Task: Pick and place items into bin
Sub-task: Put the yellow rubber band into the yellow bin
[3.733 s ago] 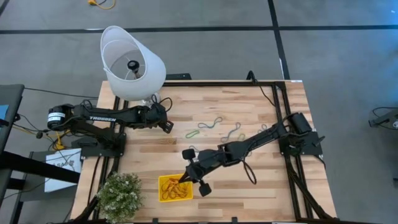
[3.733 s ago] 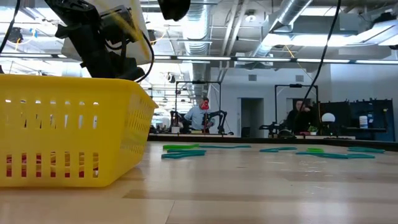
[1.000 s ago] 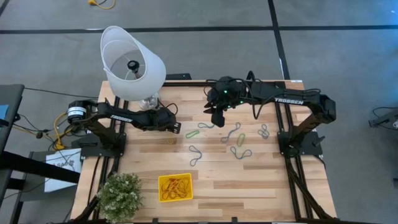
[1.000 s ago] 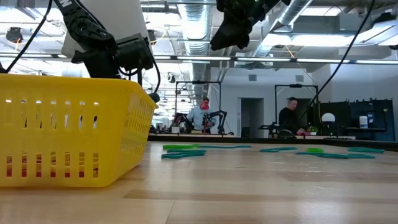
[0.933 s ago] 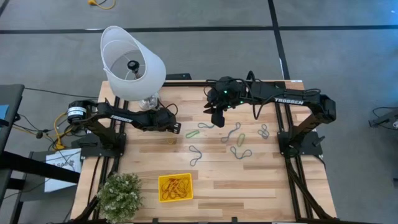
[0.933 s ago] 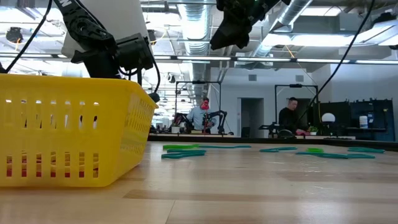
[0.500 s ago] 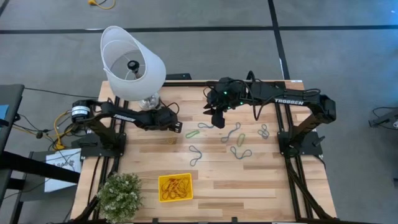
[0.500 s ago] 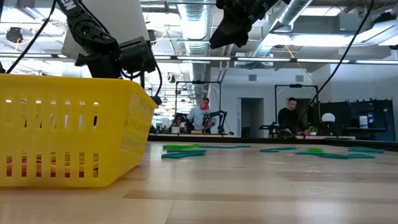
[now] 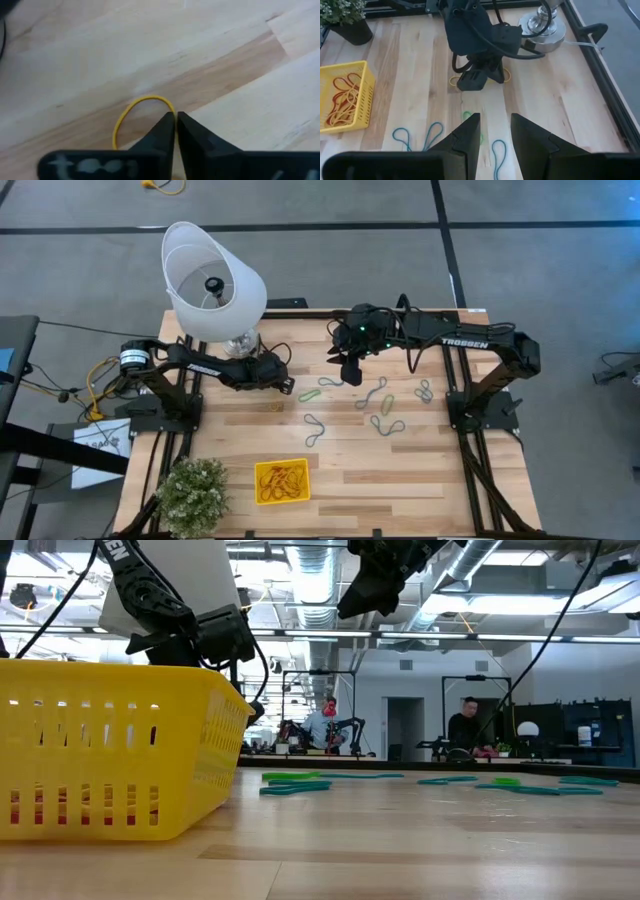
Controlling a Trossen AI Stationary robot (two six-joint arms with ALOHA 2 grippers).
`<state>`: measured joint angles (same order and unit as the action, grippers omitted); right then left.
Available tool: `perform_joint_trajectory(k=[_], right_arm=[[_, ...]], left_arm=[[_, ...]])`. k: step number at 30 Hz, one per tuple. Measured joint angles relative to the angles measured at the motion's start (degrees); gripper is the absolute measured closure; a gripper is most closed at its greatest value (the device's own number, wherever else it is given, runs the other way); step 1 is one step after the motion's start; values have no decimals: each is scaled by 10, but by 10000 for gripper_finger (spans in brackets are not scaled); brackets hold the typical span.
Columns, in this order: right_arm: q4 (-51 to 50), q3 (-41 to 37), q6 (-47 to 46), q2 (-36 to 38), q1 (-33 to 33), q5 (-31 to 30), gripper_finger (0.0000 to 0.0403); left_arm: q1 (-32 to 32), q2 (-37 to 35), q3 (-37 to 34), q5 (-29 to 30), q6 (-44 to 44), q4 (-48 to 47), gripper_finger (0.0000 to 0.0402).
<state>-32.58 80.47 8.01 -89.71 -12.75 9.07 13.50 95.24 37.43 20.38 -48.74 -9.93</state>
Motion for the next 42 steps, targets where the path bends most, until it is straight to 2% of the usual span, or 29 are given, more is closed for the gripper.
perform_joint_trajectory(k=[8, 13, 16, 23, 27, 35, 42], right_arm=[[0, 0, 0, 0, 0, 0, 301], [-7, 0, 0, 0, 0, 0, 301], [-16, 0, 0, 0, 0, 0, 301], [-40, 0, 0, 0, 0, 0, 301], [-52, 0, 0, 0, 0, 0, 301], [-60, -6, -20, 0, 2, 0, 301], [-61, -24, -20, 0, 4, 0, 301]], left_arm=[[-14, -8, 3, 13, 80, 12, 401], [-43, -68, 58, -7, 128, -83, 401], [-64, -122, 101, 7, 142, -144, 401], [-170, -234, 187, -17, 153, -236, 401], [-260, -264, 212, -27, 128, -238, 401], [-404, -219, 217, -19, 53, -207, 401], [-449, -140, 217, -40, 20, -155, 401]])
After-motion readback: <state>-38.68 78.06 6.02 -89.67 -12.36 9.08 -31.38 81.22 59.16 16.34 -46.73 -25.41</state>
